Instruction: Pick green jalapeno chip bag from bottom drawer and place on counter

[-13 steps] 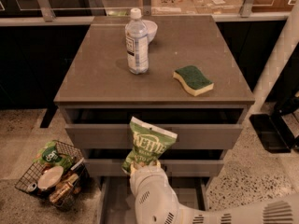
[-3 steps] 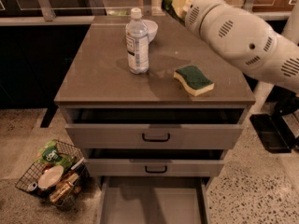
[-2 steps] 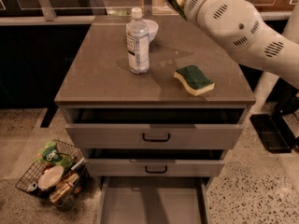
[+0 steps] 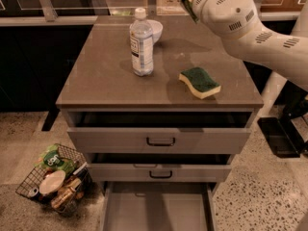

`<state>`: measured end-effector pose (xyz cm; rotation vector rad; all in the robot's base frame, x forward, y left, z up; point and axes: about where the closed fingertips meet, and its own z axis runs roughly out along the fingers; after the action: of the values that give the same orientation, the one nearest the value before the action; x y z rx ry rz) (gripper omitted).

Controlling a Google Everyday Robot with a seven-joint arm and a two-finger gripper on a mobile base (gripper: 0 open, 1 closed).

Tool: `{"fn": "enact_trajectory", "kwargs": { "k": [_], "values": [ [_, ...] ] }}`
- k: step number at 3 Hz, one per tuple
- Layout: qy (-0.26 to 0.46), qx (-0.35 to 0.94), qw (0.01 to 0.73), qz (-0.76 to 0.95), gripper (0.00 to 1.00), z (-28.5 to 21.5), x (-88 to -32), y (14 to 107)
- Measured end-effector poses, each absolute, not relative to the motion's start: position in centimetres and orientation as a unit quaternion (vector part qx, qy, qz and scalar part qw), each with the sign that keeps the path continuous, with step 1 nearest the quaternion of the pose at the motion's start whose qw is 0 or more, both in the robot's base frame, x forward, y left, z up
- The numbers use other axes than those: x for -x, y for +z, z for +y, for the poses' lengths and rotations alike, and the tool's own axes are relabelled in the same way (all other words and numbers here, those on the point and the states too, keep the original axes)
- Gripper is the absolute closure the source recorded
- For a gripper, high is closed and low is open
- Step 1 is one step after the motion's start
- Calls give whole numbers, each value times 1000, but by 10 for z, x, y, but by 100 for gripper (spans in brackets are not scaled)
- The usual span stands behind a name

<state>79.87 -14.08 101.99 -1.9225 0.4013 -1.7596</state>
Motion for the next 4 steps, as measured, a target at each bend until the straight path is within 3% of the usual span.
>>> {"fn": "enact_trajectory", "kwargs": {
  "k": [1,4],
  "values": [
    [-645,702,231,194,88,-188,-800,1018],
    [-649,697,234,193,11,-188,-797,1028]
  ]
}}
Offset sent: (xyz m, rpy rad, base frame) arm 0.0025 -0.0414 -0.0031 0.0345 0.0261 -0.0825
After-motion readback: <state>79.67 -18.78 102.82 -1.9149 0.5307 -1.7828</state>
